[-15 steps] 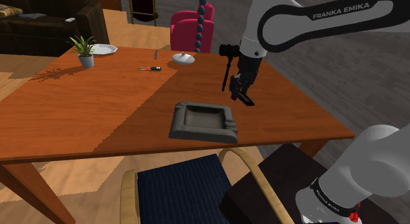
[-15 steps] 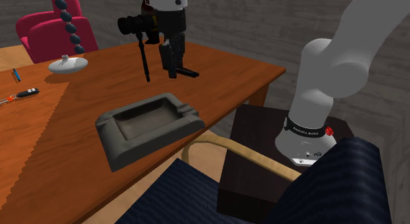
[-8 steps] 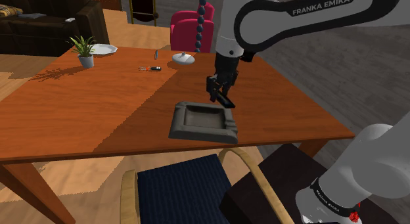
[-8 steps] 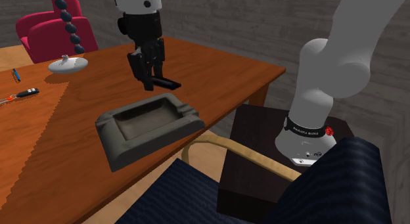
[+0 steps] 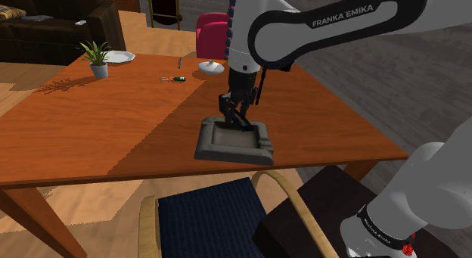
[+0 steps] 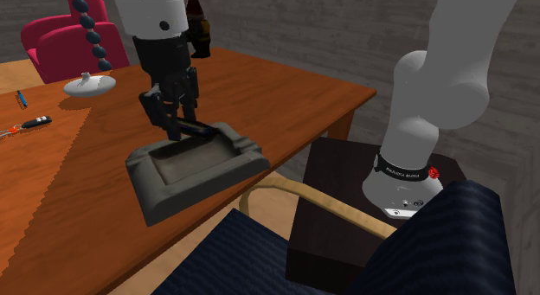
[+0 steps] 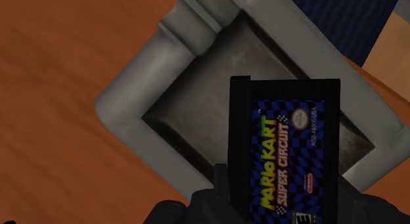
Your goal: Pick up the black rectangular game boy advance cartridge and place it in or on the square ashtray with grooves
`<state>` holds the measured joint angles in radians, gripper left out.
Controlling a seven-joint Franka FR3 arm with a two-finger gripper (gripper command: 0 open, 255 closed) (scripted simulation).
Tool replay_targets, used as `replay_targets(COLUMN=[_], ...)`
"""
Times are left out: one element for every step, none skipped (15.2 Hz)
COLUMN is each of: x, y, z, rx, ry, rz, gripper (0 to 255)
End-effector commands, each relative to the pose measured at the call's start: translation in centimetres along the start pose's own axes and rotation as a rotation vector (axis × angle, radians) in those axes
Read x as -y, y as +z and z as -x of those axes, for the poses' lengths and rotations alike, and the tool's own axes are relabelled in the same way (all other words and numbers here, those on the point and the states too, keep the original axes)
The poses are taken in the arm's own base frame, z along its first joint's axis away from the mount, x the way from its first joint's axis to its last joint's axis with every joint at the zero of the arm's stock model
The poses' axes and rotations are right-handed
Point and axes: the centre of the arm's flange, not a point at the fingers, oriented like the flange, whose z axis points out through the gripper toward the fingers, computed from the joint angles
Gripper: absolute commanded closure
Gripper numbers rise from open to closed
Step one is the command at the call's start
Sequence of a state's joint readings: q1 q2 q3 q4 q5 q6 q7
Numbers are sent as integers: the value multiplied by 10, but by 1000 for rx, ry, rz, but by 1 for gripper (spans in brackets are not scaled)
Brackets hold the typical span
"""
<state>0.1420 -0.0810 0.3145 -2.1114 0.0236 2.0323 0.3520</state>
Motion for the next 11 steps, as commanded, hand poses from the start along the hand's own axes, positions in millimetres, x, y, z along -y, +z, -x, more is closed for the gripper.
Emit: replay_targets(x=[0,0,0,0,0,0,0,0,0,0,0], y=[11,16,22,27,32,37,43,48,54,54,54], z=[-1,-1,-1,-1,-1,-1,-1,-1,-1,-1,-1], rx=[0,0,0,0,0,0,0,0,0,0,0], ry=[0,0,0,0,0,0,0,0,0,0,0], rz=[0,0,0,0,0,0,0,0,0,0,0], gripper=[255,255,255,255,255,255,255,255,255,255,255])
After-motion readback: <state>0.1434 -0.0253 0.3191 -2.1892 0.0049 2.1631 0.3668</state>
